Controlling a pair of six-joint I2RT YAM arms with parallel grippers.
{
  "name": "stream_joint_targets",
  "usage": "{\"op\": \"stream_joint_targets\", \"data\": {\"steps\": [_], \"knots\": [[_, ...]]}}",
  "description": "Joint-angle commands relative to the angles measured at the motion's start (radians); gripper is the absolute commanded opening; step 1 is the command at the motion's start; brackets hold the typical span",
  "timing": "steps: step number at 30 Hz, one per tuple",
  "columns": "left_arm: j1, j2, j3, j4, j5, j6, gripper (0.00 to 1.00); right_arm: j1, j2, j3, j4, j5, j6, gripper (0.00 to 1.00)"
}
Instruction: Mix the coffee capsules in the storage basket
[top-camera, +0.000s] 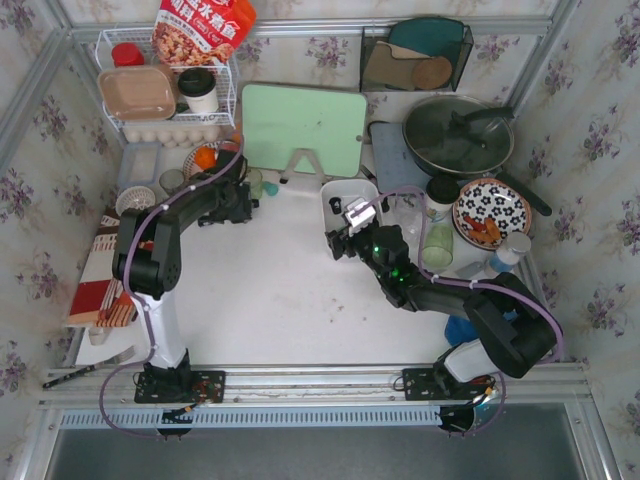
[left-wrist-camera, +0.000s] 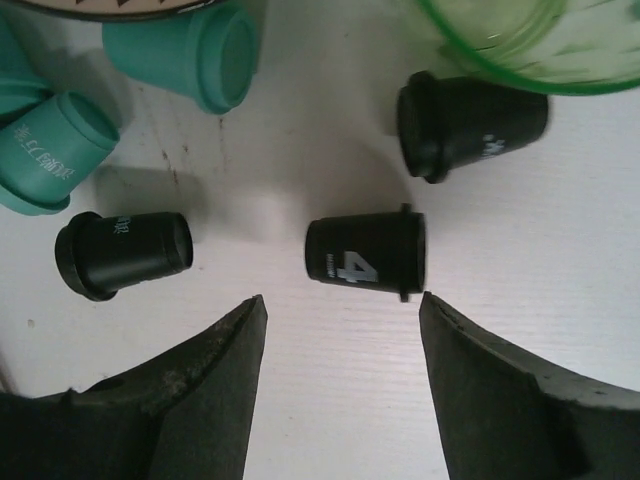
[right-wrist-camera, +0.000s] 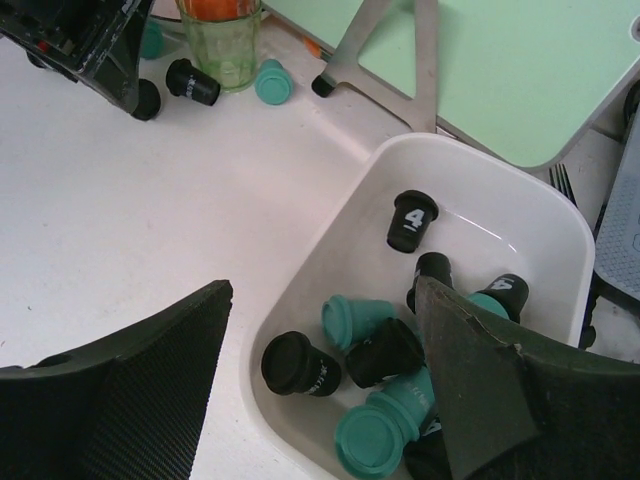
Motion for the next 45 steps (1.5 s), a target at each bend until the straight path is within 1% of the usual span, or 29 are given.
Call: {"op": "stream_joint_targets", "data": {"steps": [1, 4, 7, 8, 11, 13, 14, 16, 19, 22, 24, 27, 30, 32, 35, 39, 40, 41, 43, 44, 45], "knots": [[0.034, 0.033, 0.014, -0.031, 0.065, 0.01, 0.65, 0.001, 0.004, 0.001, 0.04, -0.027, 0.015, 0.81], [0.053, 0.057, 0.023, -0.01, 0.145, 0.005, 0.65, 0.001, 0.001, 0.001, 0.038, -0.031, 0.016, 0.8], [0.058, 0.069, 0.03, 0.017, 0.188, 0.013, 0.64, 0.001, -0.002, -0.001, 0.038, -0.039, 0.013, 0.77], [0.059, 0.076, 0.038, 0.018, 0.194, 0.015, 0.6, 0.001, -0.003, 0.0, 0.038, -0.04, 0.014, 0.75], [0.061, 0.093, 0.059, 0.009, 0.215, 0.024, 0.43, 0.001, -0.005, 0.006, 0.029, -0.047, 0.013, 0.72], [0.062, 0.091, 0.051, 0.02, 0.23, 0.029, 0.41, 0.001, -0.008, 0.01, 0.021, -0.049, 0.015, 0.71], [0.062, 0.082, 0.039, 0.033, 0.244, 0.033, 0.38, 0.001, -0.012, 0.011, 0.018, -0.05, 0.017, 0.7], [0.062, 0.05, -0.001, 0.073, 0.274, 0.04, 0.38, 0.001, -0.024, 0.016, 0.0, -0.047, 0.027, 0.7], [0.057, -0.031, -0.114, 0.168, 0.349, 0.054, 0.38, 0.001, -0.045, 0.04, -0.053, -0.04, 0.058, 0.7], [0.048, -0.129, -0.199, 0.22, 0.348, 0.044, 0.38, 0.001, -0.064, 0.069, -0.11, -0.046, 0.079, 0.7], [0.049, -0.188, -0.223, 0.202, 0.242, 0.023, 0.42, 0.001, -0.073, 0.074, -0.122, -0.046, 0.081, 0.71], [0.057, -0.222, -0.224, 0.147, 0.103, 0.004, 0.53, 0.001, -0.079, 0.069, -0.109, -0.043, 0.08, 0.73], [0.082, -0.212, -0.196, 0.1, 0.035, 0.005, 0.59, 0.001, -0.076, 0.054, -0.088, -0.048, 0.078, 0.73], [0.105, -0.185, -0.17, 0.076, 0.011, 0.019, 0.59, 0.001, -0.072, 0.042, -0.07, -0.052, 0.078, 0.73], [0.146, -0.134, -0.117, 0.027, 0.016, 0.026, 0.59, 0.001, -0.067, 0.034, -0.058, -0.062, 0.075, 0.73], [0.178, -0.093, -0.085, 0.013, 0.01, 0.045, 0.6, 0.001, -0.068, 0.03, -0.054, -0.075, 0.07, 0.74], [0.185, -0.086, -0.077, 0.008, 0.008, 0.043, 0.62, 0.001, -0.069, 0.029, -0.052, -0.077, 0.07, 0.74], [0.192, -0.08, -0.07, 0.001, 0.006, 0.039, 0.68, 0.001, -0.068, 0.028, -0.051, -0.082, 0.07, 0.74], [0.2, -0.069, -0.058, -0.004, 0.003, 0.039, 0.75, 0.001, -0.068, 0.028, -0.05, -0.092, 0.072, 0.74], [0.205, -0.059, -0.048, -0.008, -0.004, 0.04, 0.83, 0.001, -0.067, 0.028, -0.051, -0.097, 0.073, 0.74], [0.21, -0.045, -0.032, -0.018, -0.003, 0.043, 0.85, 0.001, -0.067, 0.028, -0.052, -0.102, 0.074, 0.74]]}}
